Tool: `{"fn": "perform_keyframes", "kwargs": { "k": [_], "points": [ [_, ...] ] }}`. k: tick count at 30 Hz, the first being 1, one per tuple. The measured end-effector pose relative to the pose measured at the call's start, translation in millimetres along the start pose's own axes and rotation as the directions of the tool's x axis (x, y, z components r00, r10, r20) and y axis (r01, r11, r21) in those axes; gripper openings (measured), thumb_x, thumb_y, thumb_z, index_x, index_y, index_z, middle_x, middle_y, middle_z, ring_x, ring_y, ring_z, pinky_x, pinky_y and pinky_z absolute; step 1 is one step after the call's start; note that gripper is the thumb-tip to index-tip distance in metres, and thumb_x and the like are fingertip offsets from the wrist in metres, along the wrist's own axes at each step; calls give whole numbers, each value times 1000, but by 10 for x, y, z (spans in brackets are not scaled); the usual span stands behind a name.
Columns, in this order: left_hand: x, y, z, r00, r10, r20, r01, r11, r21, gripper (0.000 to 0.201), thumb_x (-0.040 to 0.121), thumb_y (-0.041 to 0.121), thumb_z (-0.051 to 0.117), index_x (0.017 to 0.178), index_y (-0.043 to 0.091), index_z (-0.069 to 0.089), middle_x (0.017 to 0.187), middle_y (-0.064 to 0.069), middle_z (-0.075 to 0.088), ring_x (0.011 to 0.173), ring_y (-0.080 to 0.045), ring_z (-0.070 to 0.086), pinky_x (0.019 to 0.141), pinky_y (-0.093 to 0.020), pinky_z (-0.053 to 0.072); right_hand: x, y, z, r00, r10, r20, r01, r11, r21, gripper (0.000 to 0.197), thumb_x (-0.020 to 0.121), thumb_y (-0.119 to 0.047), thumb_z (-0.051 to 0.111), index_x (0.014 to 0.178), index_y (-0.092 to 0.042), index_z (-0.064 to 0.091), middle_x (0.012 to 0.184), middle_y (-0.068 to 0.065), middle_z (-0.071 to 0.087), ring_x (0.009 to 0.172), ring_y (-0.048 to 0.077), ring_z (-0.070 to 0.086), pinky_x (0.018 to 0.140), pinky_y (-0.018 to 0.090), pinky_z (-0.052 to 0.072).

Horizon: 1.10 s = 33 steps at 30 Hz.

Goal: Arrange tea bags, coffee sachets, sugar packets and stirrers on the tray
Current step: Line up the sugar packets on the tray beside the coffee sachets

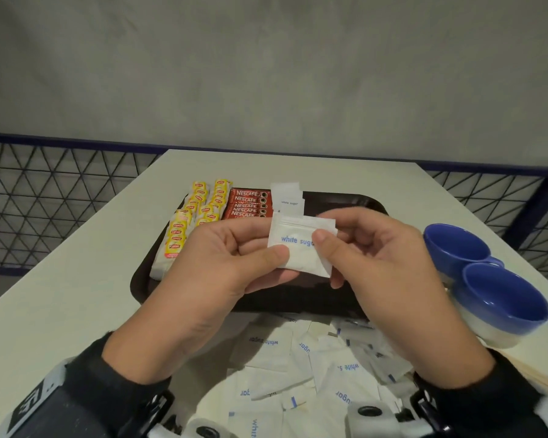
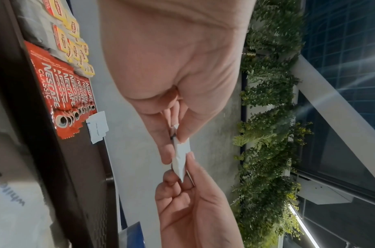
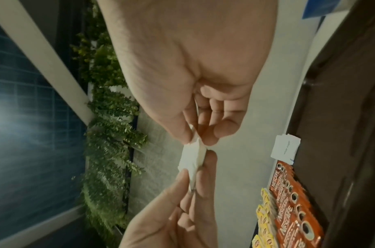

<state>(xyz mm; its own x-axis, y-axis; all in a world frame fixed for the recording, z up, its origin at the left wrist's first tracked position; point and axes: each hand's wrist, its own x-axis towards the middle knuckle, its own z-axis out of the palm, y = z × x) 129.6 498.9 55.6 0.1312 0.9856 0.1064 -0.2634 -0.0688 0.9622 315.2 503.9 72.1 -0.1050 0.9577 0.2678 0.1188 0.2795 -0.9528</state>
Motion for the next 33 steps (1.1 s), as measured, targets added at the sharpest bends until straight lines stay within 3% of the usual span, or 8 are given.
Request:
{"fn": "perform_keyframes", "kwargs": {
  "k": [5,11,16,20,24,27,31,33],
  "points": [
    [-18,10,-5,999,22,28,-23,999,46,36,86,-5,66,119,6,71,110,-13,79,102,-26,77,80,-32,64,7,11,-40,1000,-20,11,20,1000,17,11,91,-17,69,101,-18,75,85,-3,78,60,6,63,53,17,51],
    [-30,28,2,999,21,44,-25,995,93,32,88,-10,63,116,5,72,106,-13,79,100,-28,77,82,-34,64,22,11,-82,999,26,43,-25,999,-24,7,93,-17,67,91,-17,74,88,-5,78,68,8,68,53,19,50],
    [-23,26,12,998,-44,40,38,989,146,31,91,-9,64,114,10,72,105,-10,80,100,-25,77,85,-38,64,6,3,-69,990,88,110,-81,995,-60,13,94,-13,66,91,-19,77,92,6,77,78,41,64,59,30,49],
    [6,62,-10,997,-69,-26,73,975,210,26,93,-2,67,112,14,73,103,-4,81,101,-20,77,91,-44,61,42,5,-58,984,147,102,-140,987,-77,14,95,-11,65,90,-16,77,92,9,76,70,25,55,57,27,45],
    [67,202,-164,978,4,-208,35,983,183,21,93,0,70,109,12,72,95,-3,81,88,-21,79,86,-37,64,379,-38,-50,963,261,72,-260,965,-16,9,96,-6,64,97,-5,73,93,20,73,75,28,50,56,31,38],
    [93,277,-290,955,39,-292,8,987,159,16,90,6,75,104,12,74,92,-4,81,82,-23,78,79,-34,65,908,-21,-58,967,254,32,-246,957,-155,7,94,-6,66,91,-7,72,74,17,58,64,19,50,53,30,37],
    [102,316,-352,931,59,-360,-23,994,103,8,93,6,69,94,13,73,87,-6,80,70,-20,75,77,-40,62,1566,224,9,952,304,30,-264,870,-416,1,93,-3,67,93,-4,68,65,14,60,43,14,50,44,23,37],
    [117,321,-376,925,61,-374,-33,996,82,9,94,5,67,92,12,73,84,-7,80,67,-19,72,74,-40,60,1769,401,57,937,347,33,-278,800,-532,3,93,-3,68,94,-5,68,72,15,64,44,12,54,41,22,40]
  ]
}}
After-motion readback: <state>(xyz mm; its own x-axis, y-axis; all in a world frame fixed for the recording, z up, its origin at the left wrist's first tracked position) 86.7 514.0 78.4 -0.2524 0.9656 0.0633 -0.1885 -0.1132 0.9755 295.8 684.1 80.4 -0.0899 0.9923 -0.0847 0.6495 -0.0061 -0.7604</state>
